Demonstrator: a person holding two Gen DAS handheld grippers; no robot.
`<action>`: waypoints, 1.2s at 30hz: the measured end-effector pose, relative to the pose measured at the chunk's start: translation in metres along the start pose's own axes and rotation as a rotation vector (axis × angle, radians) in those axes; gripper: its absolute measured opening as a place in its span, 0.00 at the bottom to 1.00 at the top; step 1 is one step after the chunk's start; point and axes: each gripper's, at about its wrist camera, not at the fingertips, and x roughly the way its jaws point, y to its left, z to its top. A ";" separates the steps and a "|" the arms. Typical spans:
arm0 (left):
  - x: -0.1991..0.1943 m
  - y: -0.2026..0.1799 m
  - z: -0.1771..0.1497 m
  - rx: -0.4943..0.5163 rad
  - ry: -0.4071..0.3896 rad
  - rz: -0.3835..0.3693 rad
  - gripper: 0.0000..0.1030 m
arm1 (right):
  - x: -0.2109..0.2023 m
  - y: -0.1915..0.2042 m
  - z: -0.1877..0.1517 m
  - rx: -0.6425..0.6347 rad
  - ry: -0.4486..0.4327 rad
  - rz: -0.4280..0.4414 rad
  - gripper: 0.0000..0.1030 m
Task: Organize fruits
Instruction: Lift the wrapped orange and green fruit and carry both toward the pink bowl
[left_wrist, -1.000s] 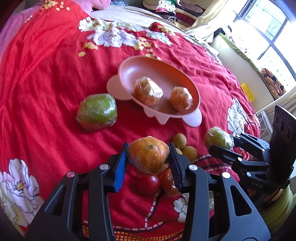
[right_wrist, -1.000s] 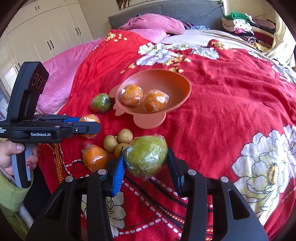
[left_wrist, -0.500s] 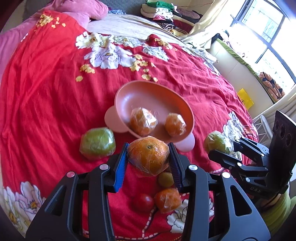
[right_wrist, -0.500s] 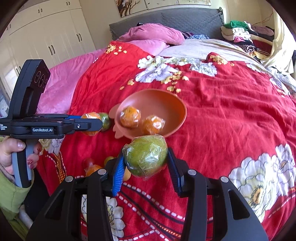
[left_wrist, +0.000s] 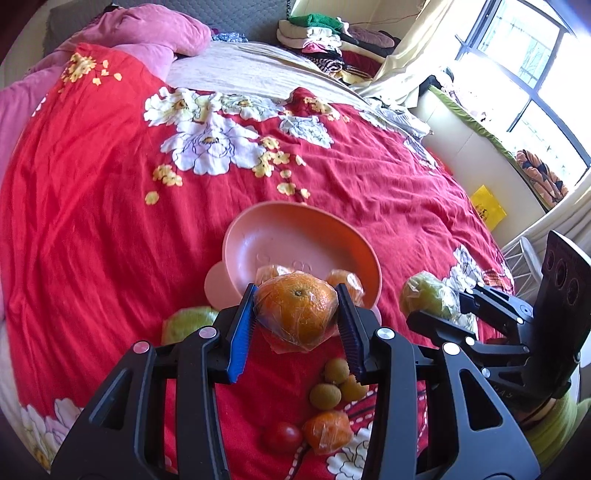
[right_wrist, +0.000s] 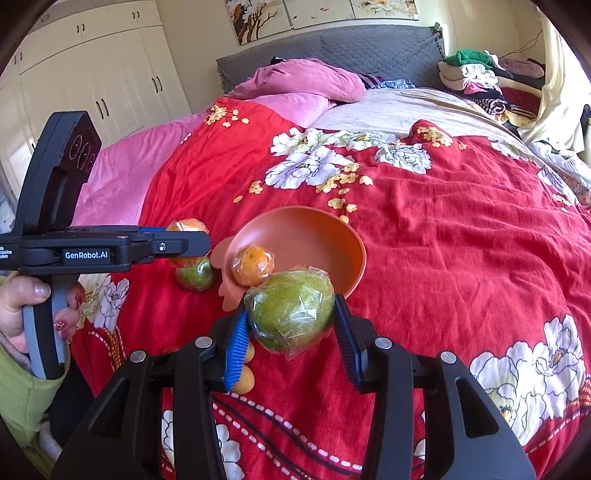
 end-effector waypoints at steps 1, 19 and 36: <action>0.000 0.000 0.002 0.001 -0.002 -0.001 0.33 | 0.001 -0.001 0.000 0.000 0.000 0.001 0.40; 0.020 -0.003 0.024 0.015 -0.002 -0.013 0.33 | 0.011 -0.013 0.014 0.017 -0.013 -0.002 0.40; 0.038 0.001 0.037 0.019 0.010 -0.009 0.33 | 0.022 -0.016 0.026 0.008 -0.011 -0.001 0.40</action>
